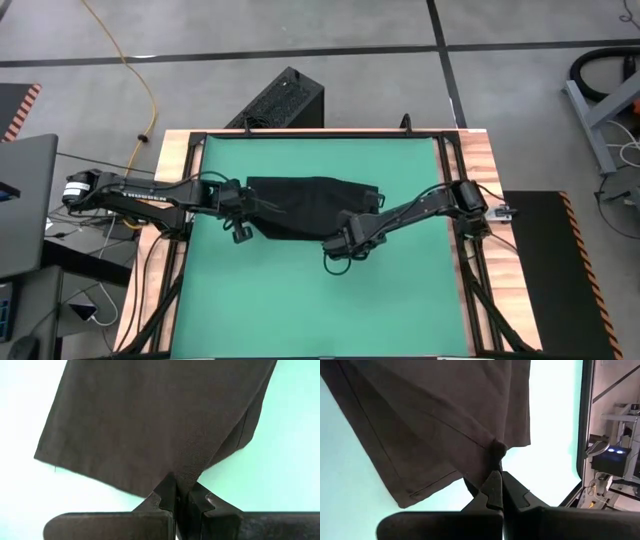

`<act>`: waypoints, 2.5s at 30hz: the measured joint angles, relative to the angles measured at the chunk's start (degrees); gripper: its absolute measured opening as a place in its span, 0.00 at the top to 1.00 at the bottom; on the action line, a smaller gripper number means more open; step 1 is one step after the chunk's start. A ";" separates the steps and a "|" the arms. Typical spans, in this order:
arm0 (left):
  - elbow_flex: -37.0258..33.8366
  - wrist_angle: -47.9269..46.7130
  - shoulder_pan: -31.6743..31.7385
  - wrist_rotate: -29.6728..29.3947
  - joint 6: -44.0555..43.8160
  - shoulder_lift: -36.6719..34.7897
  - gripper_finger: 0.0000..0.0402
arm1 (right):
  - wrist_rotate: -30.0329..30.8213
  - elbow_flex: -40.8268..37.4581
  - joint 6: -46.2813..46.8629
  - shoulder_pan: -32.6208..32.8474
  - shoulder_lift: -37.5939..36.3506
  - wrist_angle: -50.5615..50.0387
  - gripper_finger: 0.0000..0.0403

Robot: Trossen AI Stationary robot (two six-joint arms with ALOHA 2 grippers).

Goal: Roll towel into tight, uniform cylinder
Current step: Fold the towel

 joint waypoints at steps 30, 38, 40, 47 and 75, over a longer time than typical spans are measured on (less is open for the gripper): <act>0.00 1.86 -5.73 6.03 3.03 -0.02 0.71 | 2.85 0.00 -2.69 -1.28 0.00 1.30 0.81; 0.00 3.61 -6.67 5.53 2.17 -0.02 0.59 | -1.83 0.02 -21.33 -10.72 -3.15 7.93 0.81; 0.00 6.46 -6.66 5.50 4.02 -0.14 0.59 | -8.61 -0.24 -27.56 -13.87 -5.08 10.26 0.81; 0.02 14.88 -6.64 5.42 10.69 -0.20 0.59 | -21.66 -14.78 -37.66 -24.57 -18.27 26.32 0.81; 0.02 21.64 0.07 -5.06 17.53 -0.17 0.59 | -33.63 -33.81 -56.86 -39.10 -21.99 51.47 0.81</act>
